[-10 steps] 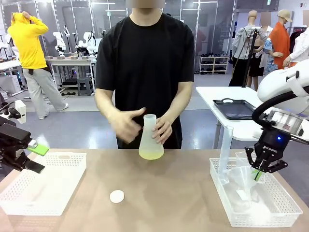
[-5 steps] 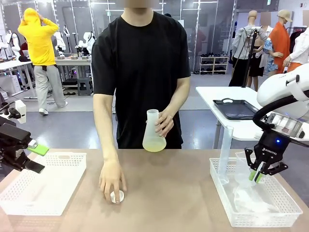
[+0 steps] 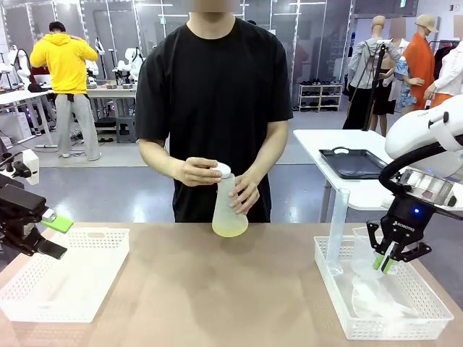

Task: Prepare the solutions needed for the experiment.
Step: When the human places the Big flask in the center of the table, pick up the Big flask and place it in the left Organizing basket.

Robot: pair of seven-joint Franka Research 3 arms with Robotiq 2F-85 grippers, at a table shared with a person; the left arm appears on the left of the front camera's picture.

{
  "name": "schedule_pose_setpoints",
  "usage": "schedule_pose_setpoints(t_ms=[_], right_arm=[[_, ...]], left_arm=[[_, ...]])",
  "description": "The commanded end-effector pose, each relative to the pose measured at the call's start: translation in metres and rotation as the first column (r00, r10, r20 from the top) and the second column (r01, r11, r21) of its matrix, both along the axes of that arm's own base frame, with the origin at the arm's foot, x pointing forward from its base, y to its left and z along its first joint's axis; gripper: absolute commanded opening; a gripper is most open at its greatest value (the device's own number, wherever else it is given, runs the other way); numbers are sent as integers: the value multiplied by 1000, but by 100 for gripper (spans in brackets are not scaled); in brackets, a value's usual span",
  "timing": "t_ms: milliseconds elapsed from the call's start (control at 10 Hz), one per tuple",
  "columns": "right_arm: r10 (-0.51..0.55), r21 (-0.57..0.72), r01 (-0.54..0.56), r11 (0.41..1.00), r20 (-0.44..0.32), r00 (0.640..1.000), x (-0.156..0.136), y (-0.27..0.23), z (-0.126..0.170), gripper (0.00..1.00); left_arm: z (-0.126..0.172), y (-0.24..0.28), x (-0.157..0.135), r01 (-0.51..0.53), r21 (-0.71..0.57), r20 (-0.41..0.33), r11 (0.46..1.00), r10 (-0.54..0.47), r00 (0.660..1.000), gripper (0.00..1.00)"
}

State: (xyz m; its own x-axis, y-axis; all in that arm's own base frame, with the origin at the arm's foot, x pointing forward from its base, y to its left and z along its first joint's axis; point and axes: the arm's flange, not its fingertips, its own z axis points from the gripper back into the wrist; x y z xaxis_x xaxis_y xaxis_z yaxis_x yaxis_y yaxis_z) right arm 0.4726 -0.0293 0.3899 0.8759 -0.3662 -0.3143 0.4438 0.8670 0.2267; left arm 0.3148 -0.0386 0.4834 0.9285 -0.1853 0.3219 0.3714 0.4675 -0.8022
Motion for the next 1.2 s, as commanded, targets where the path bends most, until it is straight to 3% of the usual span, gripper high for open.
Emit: schedule_pose_setpoints(t_ms=[0,500,800,1000,1100], right_arm=[[9,2,-9,1000,3,1000,2,0,0,15],[0,0,0,1000,0,1000,0,0,0,15],[-99,-5,103,995,233,967,-41,4,55,15],[-135,211,42,977,447,884,-71,24,97,15],[-169,318,-5,948,520,837,-80,35,111,15]], left_arm=[[1,-2,2,9,-30,18,1000,-9,1000,100],[1,-2,2,9,-30,18,1000,-9,1000,100],[1,-2,2,9,-30,18,1000,-9,1000,100],[1,-2,2,9,-30,18,1000,-9,1000,100],[1,-2,2,9,-30,18,1000,-9,1000,100]])
